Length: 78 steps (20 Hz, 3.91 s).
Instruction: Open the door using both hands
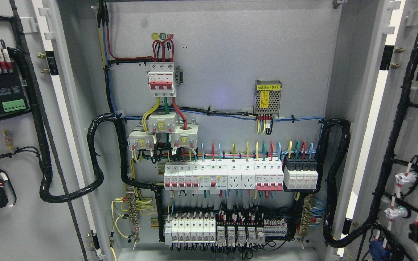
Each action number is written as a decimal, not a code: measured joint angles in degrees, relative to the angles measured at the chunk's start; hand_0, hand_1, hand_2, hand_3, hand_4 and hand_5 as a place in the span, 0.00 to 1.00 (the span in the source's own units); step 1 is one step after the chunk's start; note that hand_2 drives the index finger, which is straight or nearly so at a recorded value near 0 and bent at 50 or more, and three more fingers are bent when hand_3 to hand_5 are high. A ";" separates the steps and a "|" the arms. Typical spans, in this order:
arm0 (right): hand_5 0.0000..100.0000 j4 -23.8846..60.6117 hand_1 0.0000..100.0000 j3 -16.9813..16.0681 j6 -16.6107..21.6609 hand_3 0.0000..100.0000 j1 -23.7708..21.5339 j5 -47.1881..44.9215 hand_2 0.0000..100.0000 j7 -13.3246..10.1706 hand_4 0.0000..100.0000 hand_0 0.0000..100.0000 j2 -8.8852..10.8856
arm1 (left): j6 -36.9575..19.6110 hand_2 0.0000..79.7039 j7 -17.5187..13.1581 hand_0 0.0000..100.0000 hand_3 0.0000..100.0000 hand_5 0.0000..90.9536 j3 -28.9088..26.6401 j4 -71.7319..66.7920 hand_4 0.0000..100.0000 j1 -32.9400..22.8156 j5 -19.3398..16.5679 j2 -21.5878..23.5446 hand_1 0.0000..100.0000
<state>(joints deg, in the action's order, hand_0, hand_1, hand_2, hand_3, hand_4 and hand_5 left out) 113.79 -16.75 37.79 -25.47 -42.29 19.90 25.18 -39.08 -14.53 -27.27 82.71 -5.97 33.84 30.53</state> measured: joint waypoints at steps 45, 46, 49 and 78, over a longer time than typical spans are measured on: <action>0.00 -18.04 0.00 34.54 1.67 0.00 -5.57 13.34 0.00 0.63 0.00 0.38 -3.84 | 3.18 0.00 -0.20 0.00 0.00 0.00 25.36 2.31 0.00 -23.26 -24.52 -18.43 0.00; 0.00 -19.17 0.00 34.99 2.35 0.00 -6.51 13.49 0.00 0.63 0.00 0.38 -4.01 | 3.19 0.00 -0.22 0.00 0.00 0.00 25.52 0.91 0.00 -23.32 -24.82 -18.84 0.00; 0.00 -22.67 0.00 36.29 5.30 0.00 -10.23 13.83 0.00 0.63 0.00 0.38 -4.46 | 3.20 0.00 -0.29 0.00 0.00 0.00 25.93 -4.54 0.00 -23.45 -25.43 -20.01 0.00; 0.00 -89.37 0.00 35.30 3.86 0.00 3.25 14.59 0.00 -3.01 0.00 0.38 -19.11 | 19.67 0.00 -0.92 0.00 0.00 0.00 24.54 -71.89 0.00 -2.79 -30.50 -29.17 0.00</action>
<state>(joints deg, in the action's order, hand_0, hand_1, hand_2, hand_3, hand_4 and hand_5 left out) 24.42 18.55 41.64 -22.22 -27.70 16.89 6.07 -19.41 -15.45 -2.73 10.82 -8.75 3.34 1.36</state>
